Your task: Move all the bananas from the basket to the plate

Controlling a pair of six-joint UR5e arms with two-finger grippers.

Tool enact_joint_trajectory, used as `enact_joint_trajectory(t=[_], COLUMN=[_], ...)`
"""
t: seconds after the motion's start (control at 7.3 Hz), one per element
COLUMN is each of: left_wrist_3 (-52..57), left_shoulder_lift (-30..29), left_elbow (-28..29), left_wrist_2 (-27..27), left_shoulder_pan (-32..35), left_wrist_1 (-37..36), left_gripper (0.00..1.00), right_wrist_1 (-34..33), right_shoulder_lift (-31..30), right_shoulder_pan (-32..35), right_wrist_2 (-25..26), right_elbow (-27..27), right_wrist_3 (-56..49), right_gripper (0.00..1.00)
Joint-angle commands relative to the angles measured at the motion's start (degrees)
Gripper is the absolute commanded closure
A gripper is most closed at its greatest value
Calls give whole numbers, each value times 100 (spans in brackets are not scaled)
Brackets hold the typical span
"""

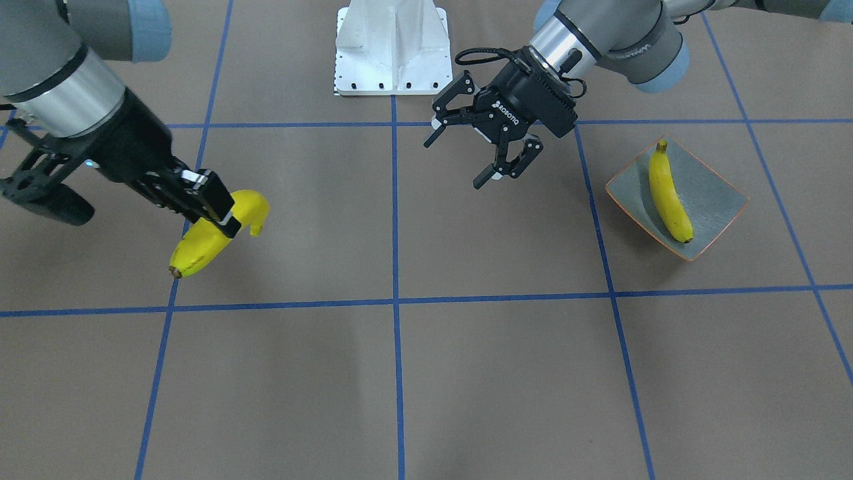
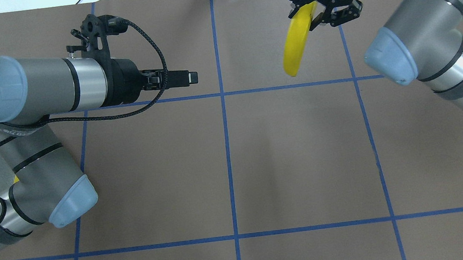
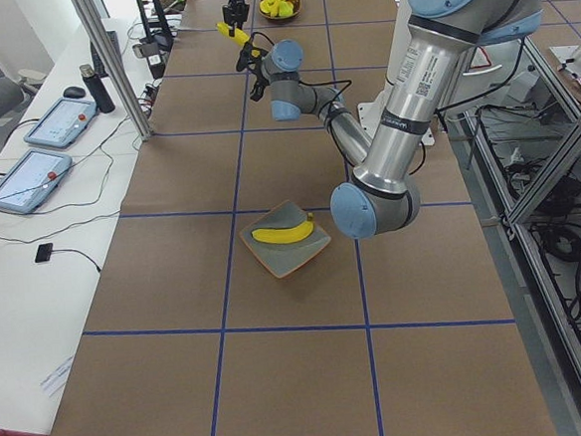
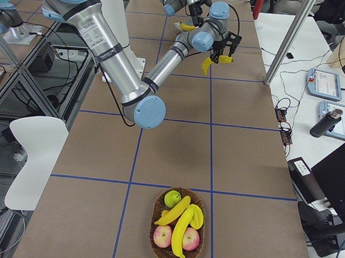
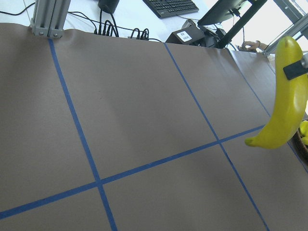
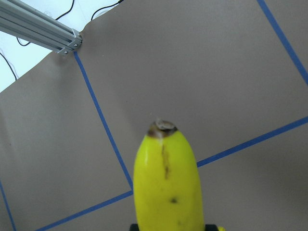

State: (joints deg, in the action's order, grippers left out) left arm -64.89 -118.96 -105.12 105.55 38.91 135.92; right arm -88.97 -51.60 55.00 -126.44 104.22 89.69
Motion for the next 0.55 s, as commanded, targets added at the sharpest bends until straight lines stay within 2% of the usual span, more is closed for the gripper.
enact_joint_trajectory(t=[0.0,0.41], left_wrist_3=[-76,-146], left_shoulder_lift=[-30,-144], left_elbow=[27,18], left_wrist_2=[-428,-561], left_shoulder_pan=[-208,-454], left_wrist_1=[223,269], left_gripper=[0,0], right_wrist_1=[-821,-1331], right_shoulder_lift=[754,1308], right_shoulder_pan=[-550,-929], right_wrist_2=[522,858], right_elbow=[10,-60], right_wrist_3=[933,1226], right_gripper=[100,100])
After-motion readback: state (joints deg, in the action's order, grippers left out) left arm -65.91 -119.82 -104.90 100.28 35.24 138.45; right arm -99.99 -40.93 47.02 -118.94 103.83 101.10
